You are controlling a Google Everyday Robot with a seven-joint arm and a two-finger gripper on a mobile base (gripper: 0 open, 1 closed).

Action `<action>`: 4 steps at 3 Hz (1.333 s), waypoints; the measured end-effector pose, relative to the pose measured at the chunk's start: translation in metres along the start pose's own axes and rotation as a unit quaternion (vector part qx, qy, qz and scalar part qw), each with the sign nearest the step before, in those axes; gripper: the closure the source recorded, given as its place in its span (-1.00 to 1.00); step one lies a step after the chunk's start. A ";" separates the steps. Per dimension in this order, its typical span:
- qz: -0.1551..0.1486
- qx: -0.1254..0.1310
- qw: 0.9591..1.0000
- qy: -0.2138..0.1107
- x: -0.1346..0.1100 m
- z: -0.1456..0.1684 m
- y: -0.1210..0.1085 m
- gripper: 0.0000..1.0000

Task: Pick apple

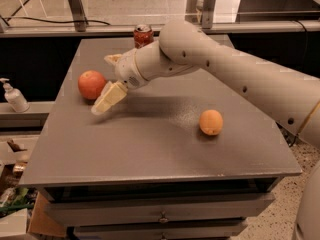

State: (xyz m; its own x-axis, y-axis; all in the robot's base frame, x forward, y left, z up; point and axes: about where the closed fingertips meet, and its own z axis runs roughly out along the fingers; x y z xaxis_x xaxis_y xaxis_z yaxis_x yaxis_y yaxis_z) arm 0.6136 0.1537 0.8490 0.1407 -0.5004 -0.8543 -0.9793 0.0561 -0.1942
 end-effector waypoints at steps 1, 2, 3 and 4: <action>0.016 0.003 1.000 0.004 -0.002 0.025 -0.003 -1.00; 0.027 0.007 1.000 -0.003 -0.003 0.034 -0.005 -0.63; 0.034 0.013 0.999 -0.015 -0.007 0.035 -0.006 -0.16; 0.036 0.020 0.999 -0.032 -0.016 0.027 -0.004 0.30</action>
Offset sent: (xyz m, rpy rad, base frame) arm 0.0159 0.0364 -0.0147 0.0405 0.0517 -0.0656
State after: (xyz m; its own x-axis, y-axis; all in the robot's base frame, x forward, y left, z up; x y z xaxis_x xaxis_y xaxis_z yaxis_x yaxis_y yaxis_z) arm 0.6194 0.1852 0.8506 0.0810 -0.4378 -0.8954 -0.9808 0.1247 -0.1496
